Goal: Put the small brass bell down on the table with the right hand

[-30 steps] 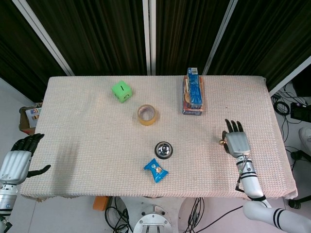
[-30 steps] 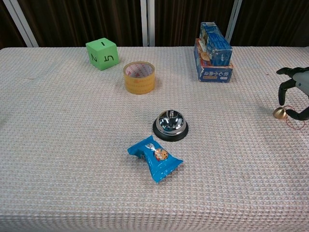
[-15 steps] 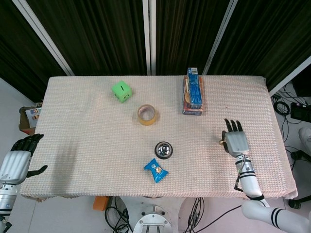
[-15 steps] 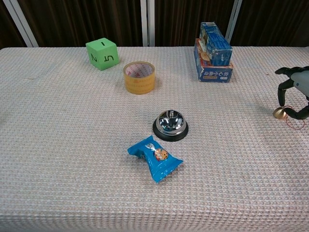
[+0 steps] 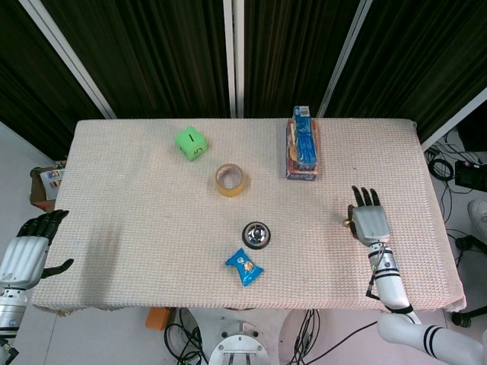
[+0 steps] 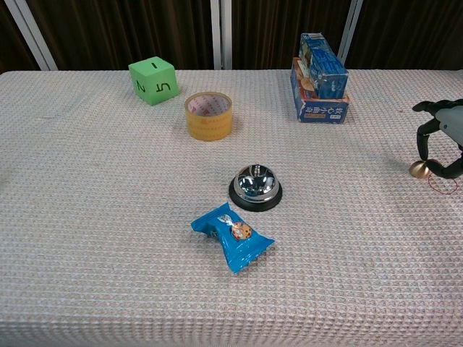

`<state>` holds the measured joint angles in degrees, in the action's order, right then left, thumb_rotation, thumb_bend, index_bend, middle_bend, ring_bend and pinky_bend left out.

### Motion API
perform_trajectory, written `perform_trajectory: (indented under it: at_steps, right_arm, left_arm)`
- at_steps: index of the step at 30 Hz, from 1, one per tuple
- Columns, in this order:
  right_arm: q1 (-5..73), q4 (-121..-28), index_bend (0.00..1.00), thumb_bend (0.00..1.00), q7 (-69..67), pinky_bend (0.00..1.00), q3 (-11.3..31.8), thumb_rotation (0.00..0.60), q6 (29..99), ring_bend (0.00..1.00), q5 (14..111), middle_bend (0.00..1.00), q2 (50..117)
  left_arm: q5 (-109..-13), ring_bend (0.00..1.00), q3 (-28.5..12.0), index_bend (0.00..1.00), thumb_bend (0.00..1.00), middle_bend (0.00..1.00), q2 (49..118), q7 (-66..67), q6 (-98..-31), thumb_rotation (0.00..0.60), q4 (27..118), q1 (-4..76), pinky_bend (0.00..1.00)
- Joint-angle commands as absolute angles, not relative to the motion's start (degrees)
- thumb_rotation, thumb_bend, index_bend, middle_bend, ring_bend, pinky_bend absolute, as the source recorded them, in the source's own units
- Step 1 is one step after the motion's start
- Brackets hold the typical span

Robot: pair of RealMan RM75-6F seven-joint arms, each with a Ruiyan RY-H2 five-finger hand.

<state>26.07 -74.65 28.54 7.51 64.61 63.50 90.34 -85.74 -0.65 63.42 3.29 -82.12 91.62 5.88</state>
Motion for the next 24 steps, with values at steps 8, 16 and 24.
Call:
perform_trajectory:
  at_steps: [8,16,24]
  right_arm:
    - [26.06,-74.32,0.57,0.34,28.77,0.00,7.75,0.600,64.72,0.00,63.38,0.06,90.62]
    - [25.98,-74.21,0.61,0.36,28.81,0.00,7.93,0.600,64.99,0.00,63.44,0.07,90.78]
    - [25.04,-76.63,0.65,0.38,26.71,0.00,8.06,0.600,67.47,0.00,65.71,0.09,89.15]
  left_arm:
    - [-85.59,0.12,-0.63,0.11,0.15,0.11,63.46,3.21,-82.05,0.600,91.50,5.85,0.18]
    - [-85.56,0.12,-0.62,0.11,0.15,0.11,63.46,3.10,-82.06,0.599,91.40,5.82,0.18]
    - [-85.61,0.12,-0.68,0.11,0.15,0.11,63.29,3.10,-82.30,0.600,91.56,5.76,0.18]
